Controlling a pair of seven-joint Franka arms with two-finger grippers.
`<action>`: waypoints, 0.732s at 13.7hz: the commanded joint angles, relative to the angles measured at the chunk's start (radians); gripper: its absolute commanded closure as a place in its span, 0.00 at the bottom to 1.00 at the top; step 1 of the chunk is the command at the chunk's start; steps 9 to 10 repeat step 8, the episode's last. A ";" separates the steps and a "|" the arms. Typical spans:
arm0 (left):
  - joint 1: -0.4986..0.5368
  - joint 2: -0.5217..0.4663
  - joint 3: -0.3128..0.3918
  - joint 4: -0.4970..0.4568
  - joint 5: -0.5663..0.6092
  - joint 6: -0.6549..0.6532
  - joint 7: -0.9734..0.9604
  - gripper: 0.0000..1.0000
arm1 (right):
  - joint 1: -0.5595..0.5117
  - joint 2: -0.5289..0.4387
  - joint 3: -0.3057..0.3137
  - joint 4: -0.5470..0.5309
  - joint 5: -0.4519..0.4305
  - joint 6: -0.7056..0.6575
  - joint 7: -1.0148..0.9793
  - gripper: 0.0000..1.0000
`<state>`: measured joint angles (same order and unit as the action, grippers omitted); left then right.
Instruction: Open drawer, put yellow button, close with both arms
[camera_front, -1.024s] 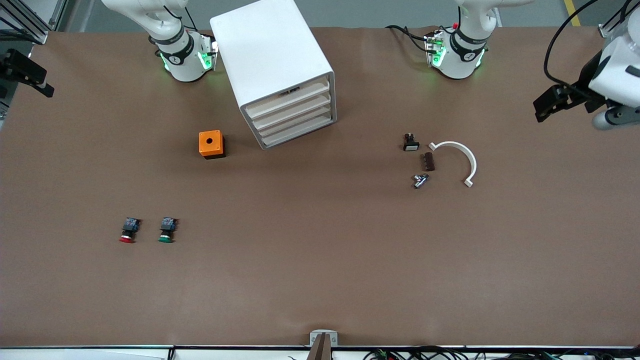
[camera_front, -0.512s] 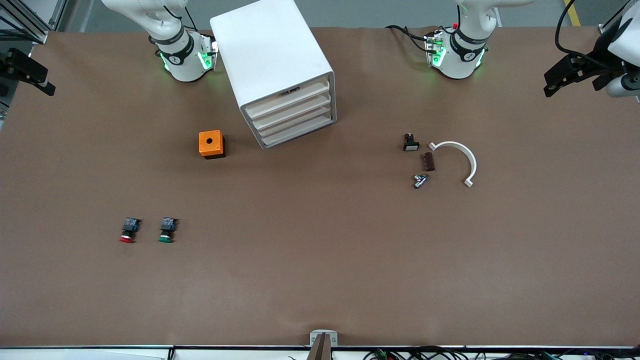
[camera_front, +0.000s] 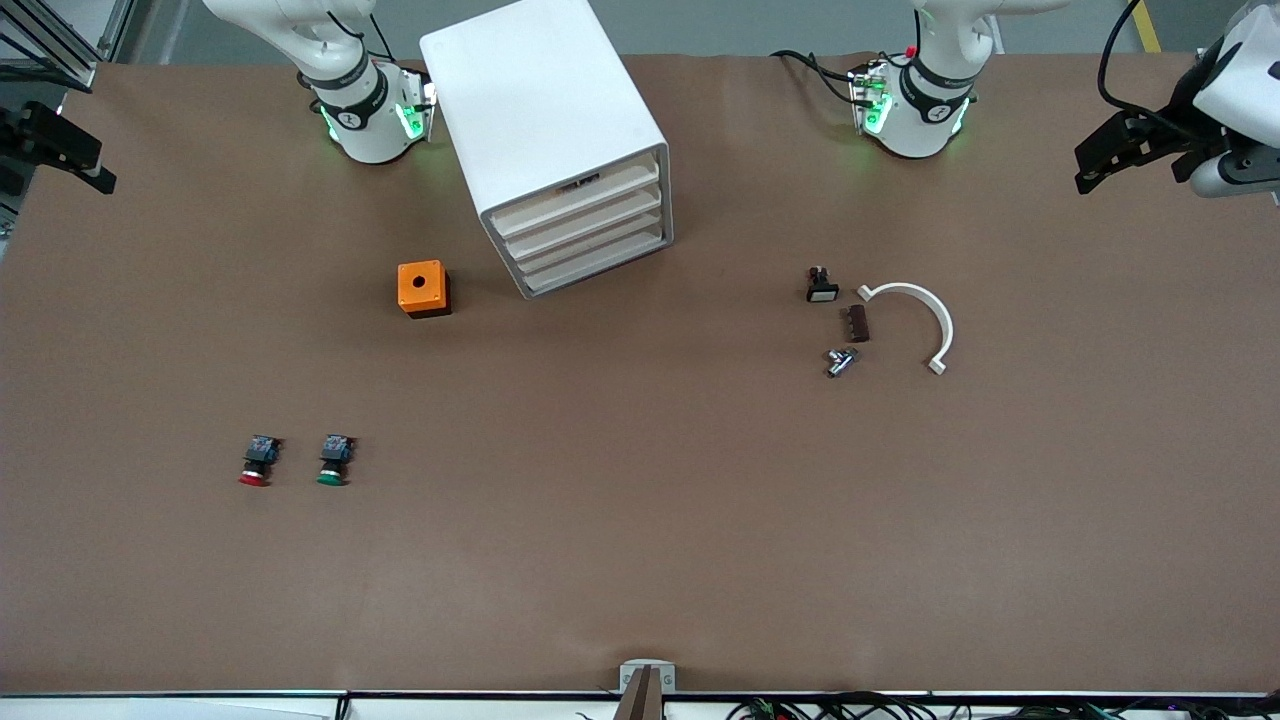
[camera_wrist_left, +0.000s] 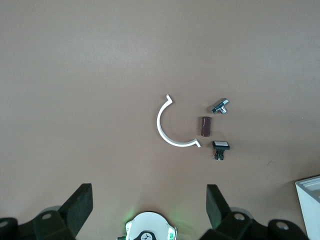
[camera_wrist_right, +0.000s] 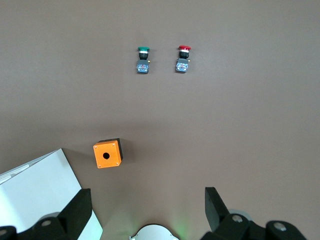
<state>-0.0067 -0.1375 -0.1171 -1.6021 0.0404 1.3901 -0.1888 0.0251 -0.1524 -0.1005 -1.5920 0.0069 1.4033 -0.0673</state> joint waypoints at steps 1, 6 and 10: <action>-0.001 -0.004 0.004 -0.002 -0.010 0.007 0.019 0.00 | -0.004 -0.009 -0.001 -0.006 0.007 -0.001 0.008 0.00; -0.007 0.026 -0.007 0.013 -0.008 0.004 0.015 0.00 | -0.005 -0.009 -0.002 -0.006 0.019 -0.009 0.020 0.00; -0.007 0.029 -0.007 0.013 -0.010 0.006 0.015 0.00 | -0.004 -0.009 -0.002 -0.006 0.019 -0.009 0.020 0.00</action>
